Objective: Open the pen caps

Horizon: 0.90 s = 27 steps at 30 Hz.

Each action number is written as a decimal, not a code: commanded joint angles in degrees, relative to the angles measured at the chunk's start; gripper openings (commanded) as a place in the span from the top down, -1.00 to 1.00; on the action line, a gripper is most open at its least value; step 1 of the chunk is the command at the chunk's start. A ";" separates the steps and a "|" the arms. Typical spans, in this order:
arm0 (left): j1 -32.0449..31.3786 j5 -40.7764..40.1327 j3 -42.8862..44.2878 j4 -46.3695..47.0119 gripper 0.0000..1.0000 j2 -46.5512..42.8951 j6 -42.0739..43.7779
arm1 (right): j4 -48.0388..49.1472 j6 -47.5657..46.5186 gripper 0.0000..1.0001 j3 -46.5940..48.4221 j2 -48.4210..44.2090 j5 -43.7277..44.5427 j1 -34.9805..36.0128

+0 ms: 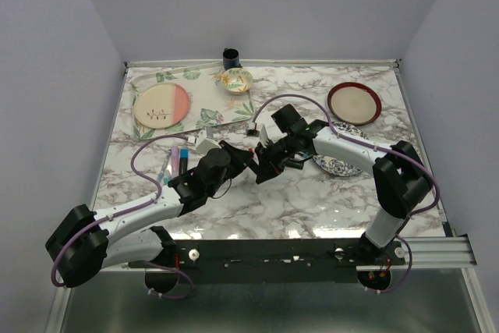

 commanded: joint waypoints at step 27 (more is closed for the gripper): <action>18.47 -1.10 -13.93 -4.26 1.00 -19.79 -1.50 | -6.42 -3.97 0.99 2.61 -0.72 -4.47 -0.15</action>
